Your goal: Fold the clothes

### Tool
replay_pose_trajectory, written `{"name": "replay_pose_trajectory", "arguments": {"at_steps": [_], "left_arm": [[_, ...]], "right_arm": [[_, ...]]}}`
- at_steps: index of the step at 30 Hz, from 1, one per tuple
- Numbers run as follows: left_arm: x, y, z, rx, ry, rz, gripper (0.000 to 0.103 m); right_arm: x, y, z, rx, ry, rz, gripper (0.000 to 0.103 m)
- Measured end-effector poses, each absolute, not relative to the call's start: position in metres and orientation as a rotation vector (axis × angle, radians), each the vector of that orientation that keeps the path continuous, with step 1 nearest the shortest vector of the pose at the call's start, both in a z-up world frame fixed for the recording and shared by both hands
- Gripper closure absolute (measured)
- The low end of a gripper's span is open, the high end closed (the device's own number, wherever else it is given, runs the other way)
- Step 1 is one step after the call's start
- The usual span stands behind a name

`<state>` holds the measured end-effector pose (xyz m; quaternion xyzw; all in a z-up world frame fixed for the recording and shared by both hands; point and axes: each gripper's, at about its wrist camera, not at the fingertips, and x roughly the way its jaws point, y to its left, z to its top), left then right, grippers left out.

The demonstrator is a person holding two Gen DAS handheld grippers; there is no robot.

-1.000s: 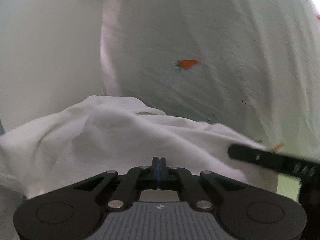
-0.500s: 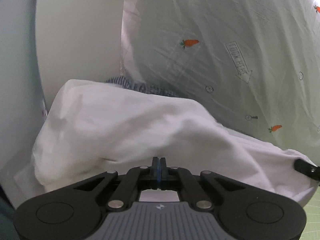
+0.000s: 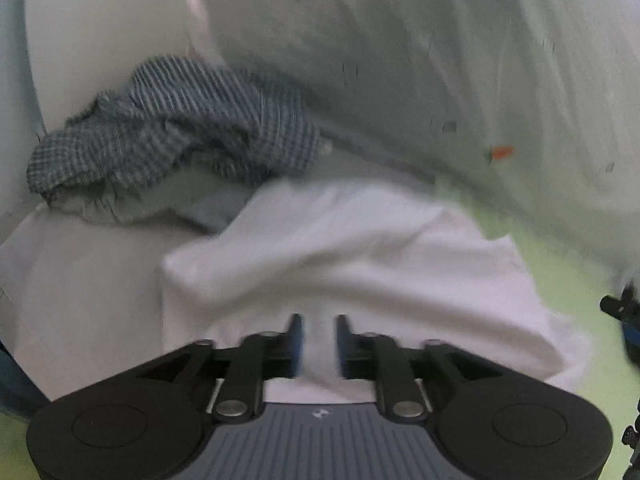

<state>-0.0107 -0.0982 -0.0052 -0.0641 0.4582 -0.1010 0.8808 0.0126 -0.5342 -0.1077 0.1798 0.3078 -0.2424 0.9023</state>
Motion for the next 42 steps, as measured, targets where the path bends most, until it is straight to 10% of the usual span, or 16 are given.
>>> {"name": "replay_pose_trajectory", "arguments": {"at_steps": [21, 29, 42], "left_arm": [[0.009, -0.088, -0.075, 0.040, 1.167, -0.364, 0.007], [0.004, -0.095, -0.061, 0.133, 1.128, -0.333, 0.007], [-0.016, -0.140, -0.041, 0.074, 1.075, -0.276, 0.007]], "right_arm": [[0.028, -0.429, -0.234, 0.785, 0.921, -0.555, 0.000], [0.031, -0.426, -0.219, 0.789, 0.844, -0.527, 0.085], [-0.016, -0.493, -0.147, 0.714, 0.589, -0.480, 0.099]]}}
